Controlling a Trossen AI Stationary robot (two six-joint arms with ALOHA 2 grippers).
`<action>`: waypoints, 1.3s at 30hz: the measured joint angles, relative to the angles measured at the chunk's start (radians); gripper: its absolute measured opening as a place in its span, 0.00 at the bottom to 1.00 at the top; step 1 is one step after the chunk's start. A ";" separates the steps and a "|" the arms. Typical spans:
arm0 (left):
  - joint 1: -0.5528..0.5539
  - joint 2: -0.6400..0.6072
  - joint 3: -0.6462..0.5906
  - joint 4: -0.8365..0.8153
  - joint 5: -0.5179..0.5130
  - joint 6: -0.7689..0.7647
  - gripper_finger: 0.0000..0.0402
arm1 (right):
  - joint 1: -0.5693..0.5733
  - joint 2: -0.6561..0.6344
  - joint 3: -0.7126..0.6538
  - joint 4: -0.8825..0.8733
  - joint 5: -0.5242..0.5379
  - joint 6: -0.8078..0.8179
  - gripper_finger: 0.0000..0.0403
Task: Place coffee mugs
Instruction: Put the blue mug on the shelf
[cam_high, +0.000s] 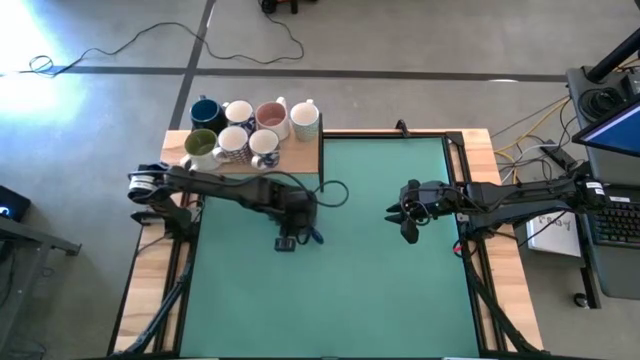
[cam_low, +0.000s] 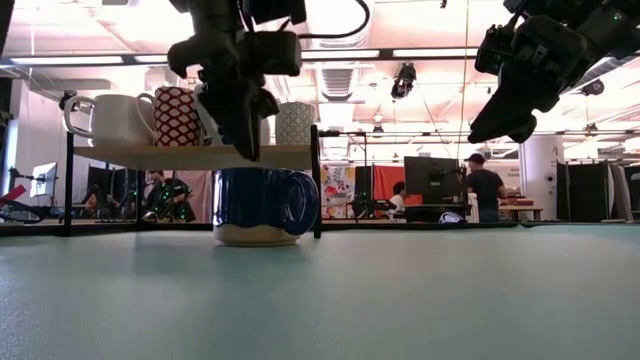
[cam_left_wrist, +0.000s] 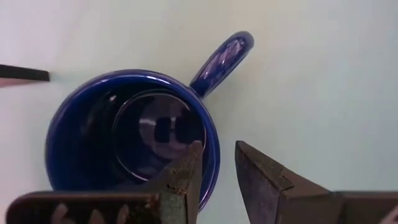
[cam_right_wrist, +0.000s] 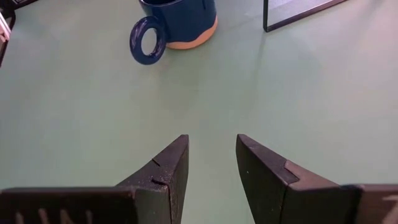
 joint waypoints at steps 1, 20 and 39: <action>0.000 0.005 0.000 0.000 0.000 -0.006 0.20 | 0.000 0.000 0.000 0.000 0.000 0.000 0.31; 0.000 0.105 0.001 0.000 0.005 0.034 0.19 | 0.000 0.000 0.000 0.000 0.000 0.000 0.31; 0.000 0.107 0.022 0.022 0.048 0.142 0.02 | 0.000 0.000 0.000 0.000 0.000 0.000 0.31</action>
